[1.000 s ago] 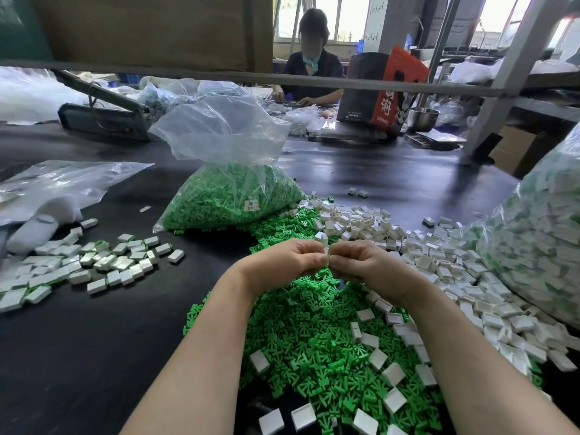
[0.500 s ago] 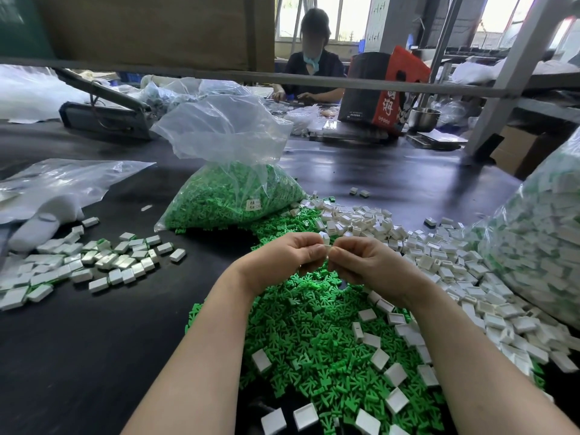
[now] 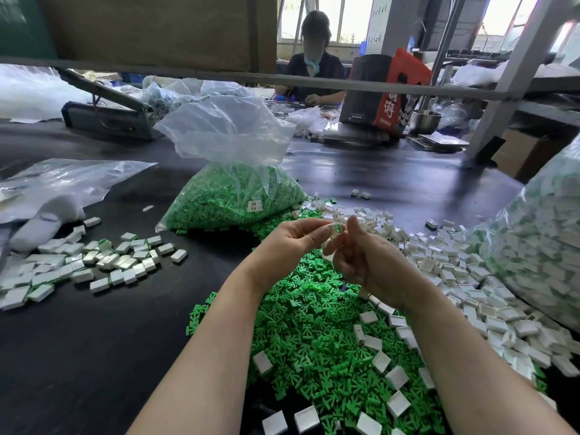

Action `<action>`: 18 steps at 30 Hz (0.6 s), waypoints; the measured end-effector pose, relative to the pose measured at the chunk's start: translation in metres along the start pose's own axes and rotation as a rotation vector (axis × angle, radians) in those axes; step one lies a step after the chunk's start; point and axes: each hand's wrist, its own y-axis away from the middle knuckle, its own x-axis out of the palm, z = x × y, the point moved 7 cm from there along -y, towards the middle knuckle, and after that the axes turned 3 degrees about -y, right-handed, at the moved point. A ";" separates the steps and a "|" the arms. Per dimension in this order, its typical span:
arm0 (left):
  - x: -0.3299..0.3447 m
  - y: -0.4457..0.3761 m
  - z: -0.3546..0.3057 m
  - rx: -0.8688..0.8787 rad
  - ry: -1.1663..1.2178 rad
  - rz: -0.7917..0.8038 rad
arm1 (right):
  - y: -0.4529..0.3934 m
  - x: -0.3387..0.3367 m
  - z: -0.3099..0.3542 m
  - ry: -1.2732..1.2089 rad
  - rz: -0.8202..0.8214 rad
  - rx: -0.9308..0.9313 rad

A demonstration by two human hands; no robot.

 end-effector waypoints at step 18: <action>-0.002 -0.004 -0.015 0.100 -0.199 -0.256 | 0.001 0.002 0.007 -0.191 -0.042 -0.105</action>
